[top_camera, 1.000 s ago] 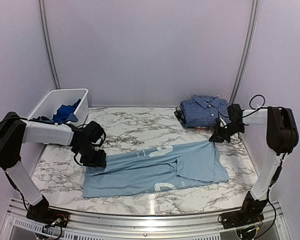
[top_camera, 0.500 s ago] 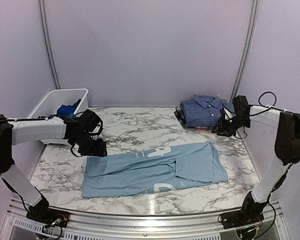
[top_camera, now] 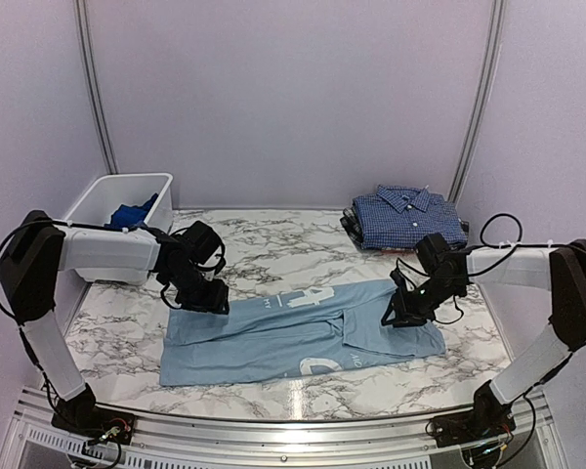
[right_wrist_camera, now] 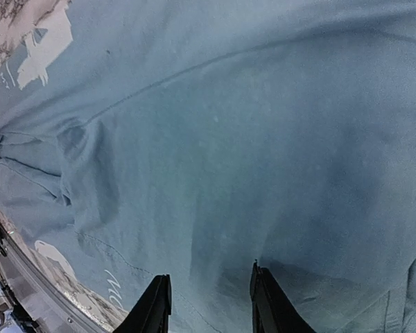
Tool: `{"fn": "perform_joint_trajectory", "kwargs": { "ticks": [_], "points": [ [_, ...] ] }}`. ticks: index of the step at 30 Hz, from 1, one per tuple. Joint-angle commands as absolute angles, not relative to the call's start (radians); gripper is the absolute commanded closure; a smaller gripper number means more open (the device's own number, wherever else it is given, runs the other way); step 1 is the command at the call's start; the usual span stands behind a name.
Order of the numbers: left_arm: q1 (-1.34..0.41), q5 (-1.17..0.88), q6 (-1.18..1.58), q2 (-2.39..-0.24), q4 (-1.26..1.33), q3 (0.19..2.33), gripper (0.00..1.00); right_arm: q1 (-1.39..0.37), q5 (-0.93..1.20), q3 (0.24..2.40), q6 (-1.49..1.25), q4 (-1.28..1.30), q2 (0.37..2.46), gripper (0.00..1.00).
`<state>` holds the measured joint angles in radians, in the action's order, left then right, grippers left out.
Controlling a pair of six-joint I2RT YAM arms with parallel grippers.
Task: Fold and stack the mixed laundry pile
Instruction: Rotate the rectangle-folded T-shirt at the center of the board.
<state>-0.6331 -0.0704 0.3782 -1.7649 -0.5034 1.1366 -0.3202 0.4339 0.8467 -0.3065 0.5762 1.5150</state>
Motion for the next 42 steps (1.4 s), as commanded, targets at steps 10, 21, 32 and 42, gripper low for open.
{"fn": "perform_joint_trajectory", "kwargs": {
  "ticks": [10,21,32,42],
  "points": [
    [-0.623,-0.005,0.608,-1.657,-0.486,0.76,0.48,-0.374,0.356,0.917,-0.306,0.457,1.762,0.65],
    [-0.615,0.063,0.802,-1.269,-0.549,0.533,0.47,-0.476,0.211,1.684,-0.174,0.643,2.247,0.65],
    [-0.663,0.034,0.573,-1.155,-0.579,0.728,0.41,-0.507,0.25,1.719,-0.173,0.719,2.052,0.66],
    [-0.826,0.046,0.359,-1.381,-0.583,0.886,0.5,-0.572,0.239,1.518,-0.277,0.624,2.07,0.72]
  ]
}}
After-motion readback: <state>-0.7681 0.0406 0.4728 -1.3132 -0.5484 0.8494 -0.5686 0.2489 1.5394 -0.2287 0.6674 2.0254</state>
